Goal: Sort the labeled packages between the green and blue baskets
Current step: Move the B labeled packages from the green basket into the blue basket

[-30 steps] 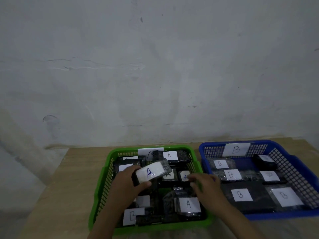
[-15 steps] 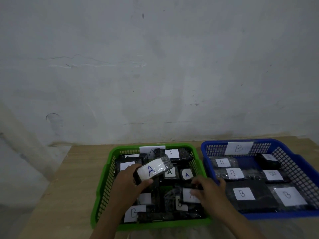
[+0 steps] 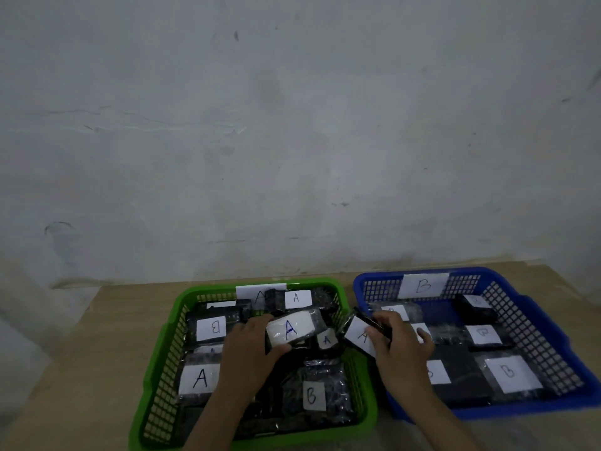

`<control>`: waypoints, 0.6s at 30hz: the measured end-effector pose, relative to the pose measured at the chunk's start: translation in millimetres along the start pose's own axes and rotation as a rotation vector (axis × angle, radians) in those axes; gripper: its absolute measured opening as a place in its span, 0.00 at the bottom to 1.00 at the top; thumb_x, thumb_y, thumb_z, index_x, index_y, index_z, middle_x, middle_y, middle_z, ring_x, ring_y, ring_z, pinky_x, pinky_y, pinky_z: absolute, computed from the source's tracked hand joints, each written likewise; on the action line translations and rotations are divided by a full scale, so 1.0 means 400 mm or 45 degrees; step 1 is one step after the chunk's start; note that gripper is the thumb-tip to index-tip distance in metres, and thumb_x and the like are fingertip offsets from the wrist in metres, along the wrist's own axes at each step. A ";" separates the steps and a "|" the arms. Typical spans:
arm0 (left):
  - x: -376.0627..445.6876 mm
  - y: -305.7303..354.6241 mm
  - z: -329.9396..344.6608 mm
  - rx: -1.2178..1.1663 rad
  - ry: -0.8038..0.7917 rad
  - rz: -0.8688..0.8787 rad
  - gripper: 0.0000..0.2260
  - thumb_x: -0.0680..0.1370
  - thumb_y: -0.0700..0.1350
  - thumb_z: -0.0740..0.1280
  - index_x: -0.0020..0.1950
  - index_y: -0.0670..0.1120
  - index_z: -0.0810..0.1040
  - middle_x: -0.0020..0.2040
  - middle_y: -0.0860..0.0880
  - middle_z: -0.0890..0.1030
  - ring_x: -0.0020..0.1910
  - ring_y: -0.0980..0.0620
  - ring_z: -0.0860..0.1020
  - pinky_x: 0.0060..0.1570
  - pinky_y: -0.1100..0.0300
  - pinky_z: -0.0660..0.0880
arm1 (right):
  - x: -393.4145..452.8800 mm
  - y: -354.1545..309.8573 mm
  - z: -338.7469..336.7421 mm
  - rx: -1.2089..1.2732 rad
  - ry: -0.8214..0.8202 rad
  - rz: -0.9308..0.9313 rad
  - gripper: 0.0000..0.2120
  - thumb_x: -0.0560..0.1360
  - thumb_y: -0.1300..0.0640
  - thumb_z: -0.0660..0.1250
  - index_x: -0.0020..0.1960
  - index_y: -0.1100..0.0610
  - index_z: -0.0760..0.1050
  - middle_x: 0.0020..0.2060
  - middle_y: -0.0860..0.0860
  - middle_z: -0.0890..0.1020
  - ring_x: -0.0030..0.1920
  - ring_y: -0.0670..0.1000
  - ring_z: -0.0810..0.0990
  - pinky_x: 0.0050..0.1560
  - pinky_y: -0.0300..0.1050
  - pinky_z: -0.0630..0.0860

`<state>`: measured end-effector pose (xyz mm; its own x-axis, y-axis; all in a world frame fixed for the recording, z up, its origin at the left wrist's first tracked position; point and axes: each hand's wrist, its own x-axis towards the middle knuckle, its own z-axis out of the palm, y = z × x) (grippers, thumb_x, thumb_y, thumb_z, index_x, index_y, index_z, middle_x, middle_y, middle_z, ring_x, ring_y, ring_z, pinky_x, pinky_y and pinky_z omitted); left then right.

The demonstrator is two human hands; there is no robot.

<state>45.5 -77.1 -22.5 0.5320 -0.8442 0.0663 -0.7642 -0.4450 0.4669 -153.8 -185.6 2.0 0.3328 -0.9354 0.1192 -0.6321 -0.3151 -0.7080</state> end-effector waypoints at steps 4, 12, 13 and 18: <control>0.051 0.033 0.025 0.091 -0.145 0.062 0.26 0.73 0.58 0.65 0.67 0.51 0.64 0.66 0.51 0.71 0.63 0.50 0.67 0.62 0.57 0.63 | 0.011 0.013 -0.002 0.042 0.022 0.034 0.04 0.77 0.53 0.61 0.51 0.48 0.69 0.44 0.46 0.75 0.48 0.48 0.71 0.68 0.45 0.45; 0.118 0.066 0.067 0.293 -0.220 0.062 0.29 0.76 0.58 0.60 0.74 0.52 0.54 0.70 0.45 0.58 0.70 0.46 0.60 0.66 0.53 0.62 | 0.030 0.045 0.023 0.061 -0.043 0.081 0.06 0.76 0.54 0.62 0.46 0.44 0.66 0.42 0.47 0.76 0.46 0.45 0.69 0.67 0.45 0.46; 0.117 0.062 0.068 0.288 -0.216 0.064 0.30 0.76 0.59 0.59 0.74 0.52 0.54 0.70 0.46 0.59 0.69 0.47 0.60 0.65 0.53 0.63 | 0.031 0.046 0.025 0.064 -0.046 0.084 0.06 0.76 0.54 0.62 0.46 0.44 0.67 0.42 0.47 0.76 0.47 0.45 0.69 0.67 0.46 0.47; 0.086 0.042 0.060 0.083 -0.086 0.009 0.29 0.75 0.59 0.61 0.73 0.54 0.57 0.72 0.51 0.59 0.72 0.50 0.56 0.68 0.52 0.59 | 0.036 0.027 0.030 0.079 -0.092 0.014 0.03 0.76 0.52 0.61 0.48 0.45 0.69 0.44 0.43 0.76 0.50 0.45 0.70 0.62 0.39 0.48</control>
<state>42.4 -120.8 -33.6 0.5021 -0.8648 0.0085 -0.7914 -0.4555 0.4078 -147.7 -200.5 -12.3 0.3771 -0.9241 0.0618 -0.5923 -0.2919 -0.7510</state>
